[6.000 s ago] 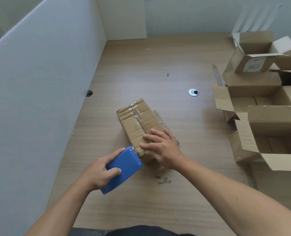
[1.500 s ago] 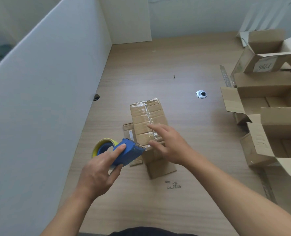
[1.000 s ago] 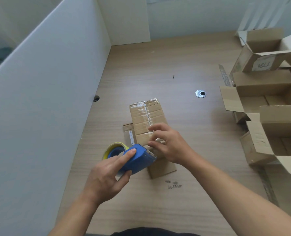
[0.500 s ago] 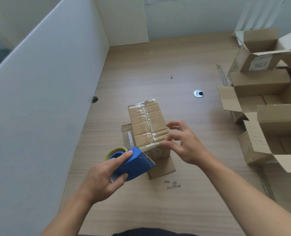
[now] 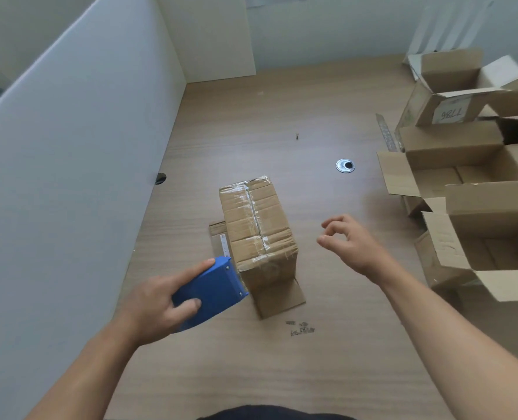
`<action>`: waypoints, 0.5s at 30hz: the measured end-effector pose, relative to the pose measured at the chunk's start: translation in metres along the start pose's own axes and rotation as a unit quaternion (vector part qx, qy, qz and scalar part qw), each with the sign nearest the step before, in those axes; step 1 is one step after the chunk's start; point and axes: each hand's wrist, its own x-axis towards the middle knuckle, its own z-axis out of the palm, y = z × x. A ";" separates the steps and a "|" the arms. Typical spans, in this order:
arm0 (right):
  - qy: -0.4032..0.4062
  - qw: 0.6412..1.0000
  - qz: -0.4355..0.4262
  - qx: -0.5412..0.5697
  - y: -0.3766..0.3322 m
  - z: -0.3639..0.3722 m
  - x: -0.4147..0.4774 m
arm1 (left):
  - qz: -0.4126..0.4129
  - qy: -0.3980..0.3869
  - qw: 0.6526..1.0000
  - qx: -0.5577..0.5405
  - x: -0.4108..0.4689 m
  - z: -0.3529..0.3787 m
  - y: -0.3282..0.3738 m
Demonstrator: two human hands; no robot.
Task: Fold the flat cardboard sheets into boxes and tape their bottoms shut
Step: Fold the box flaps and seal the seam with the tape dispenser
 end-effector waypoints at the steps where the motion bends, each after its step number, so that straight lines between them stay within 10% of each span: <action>1: 0.002 1.000 0.013 0.005 0.001 0.002 0.002 | -0.017 -0.006 1.000 -0.005 0.003 -0.004 0.000; 15: -0.001 0.995 0.070 -0.066 0.002 0.026 0.013 | -0.151 -0.104 0.982 -0.043 0.035 -0.025 0.026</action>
